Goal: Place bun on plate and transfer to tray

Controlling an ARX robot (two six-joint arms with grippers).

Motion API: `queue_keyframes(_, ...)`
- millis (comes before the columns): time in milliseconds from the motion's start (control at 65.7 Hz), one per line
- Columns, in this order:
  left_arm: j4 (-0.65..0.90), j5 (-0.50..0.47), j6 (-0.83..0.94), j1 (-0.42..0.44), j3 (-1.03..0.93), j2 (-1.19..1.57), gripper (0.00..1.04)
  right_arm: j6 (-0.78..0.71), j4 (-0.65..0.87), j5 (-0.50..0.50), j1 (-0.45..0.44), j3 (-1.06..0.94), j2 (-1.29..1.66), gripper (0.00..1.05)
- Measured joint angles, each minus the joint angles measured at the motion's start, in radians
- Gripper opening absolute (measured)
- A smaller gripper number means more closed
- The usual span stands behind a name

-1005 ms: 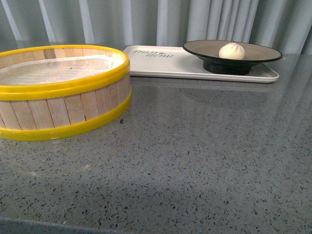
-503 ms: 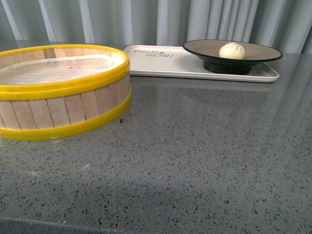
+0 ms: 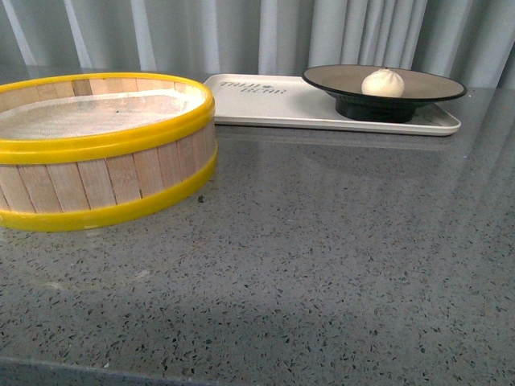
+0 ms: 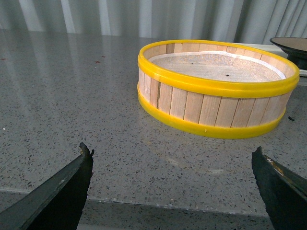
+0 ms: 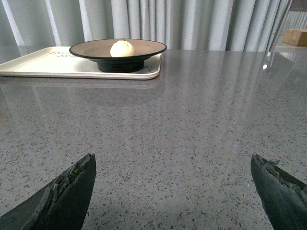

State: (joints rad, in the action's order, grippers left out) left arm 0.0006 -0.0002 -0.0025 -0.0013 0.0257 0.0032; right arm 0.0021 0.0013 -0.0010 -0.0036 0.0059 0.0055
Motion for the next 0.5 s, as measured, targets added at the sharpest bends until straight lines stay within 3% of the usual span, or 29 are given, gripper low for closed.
queue_keyframes(198,0.0,0.0,0.0,0.0,0.0,0.0,0.98,-0.002,-0.035,0.035,0.031,0.026,0.055,0.96)
queue_keyframes(503,0.0,0.0,0.0,0.0,0.0,0.0,0.98,0.044,0.094,0.038,0.065,0.134,0.248,0.96)
